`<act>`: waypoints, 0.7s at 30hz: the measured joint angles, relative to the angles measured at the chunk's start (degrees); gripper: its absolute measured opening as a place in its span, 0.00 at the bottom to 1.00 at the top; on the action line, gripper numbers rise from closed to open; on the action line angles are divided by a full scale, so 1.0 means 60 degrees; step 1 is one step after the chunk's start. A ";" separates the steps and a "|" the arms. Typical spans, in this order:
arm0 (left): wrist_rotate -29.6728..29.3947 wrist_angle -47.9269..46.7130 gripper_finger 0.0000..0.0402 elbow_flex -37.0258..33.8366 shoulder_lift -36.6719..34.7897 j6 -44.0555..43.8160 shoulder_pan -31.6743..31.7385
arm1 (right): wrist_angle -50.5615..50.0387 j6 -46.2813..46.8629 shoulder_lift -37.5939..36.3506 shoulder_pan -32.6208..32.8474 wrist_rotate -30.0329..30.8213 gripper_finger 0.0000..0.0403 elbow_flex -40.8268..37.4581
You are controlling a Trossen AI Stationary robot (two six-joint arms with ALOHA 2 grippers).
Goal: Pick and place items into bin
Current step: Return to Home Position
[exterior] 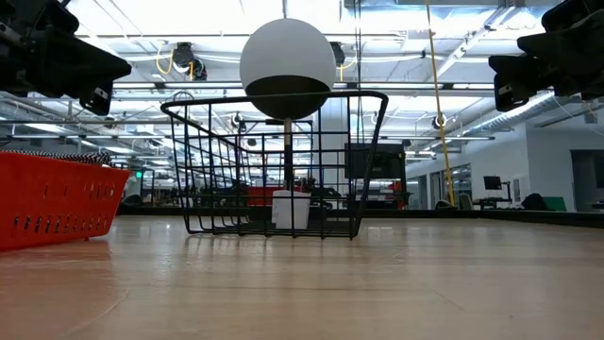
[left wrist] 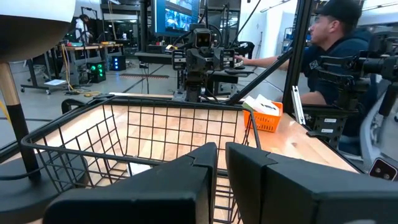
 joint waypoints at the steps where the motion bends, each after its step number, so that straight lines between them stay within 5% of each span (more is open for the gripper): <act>1: 0.0000 0.0001 0.10 0.0000 0.0000 0.0000 -0.0002 | -0.0001 0.0000 0.0000 0.0000 0.0000 0.40 -0.0001; 21: 0.0000 0.0000 0.10 0.0000 0.0002 0.0000 -0.0002 | 0.0000 0.0000 0.0000 -0.0001 0.0000 0.41 0.0000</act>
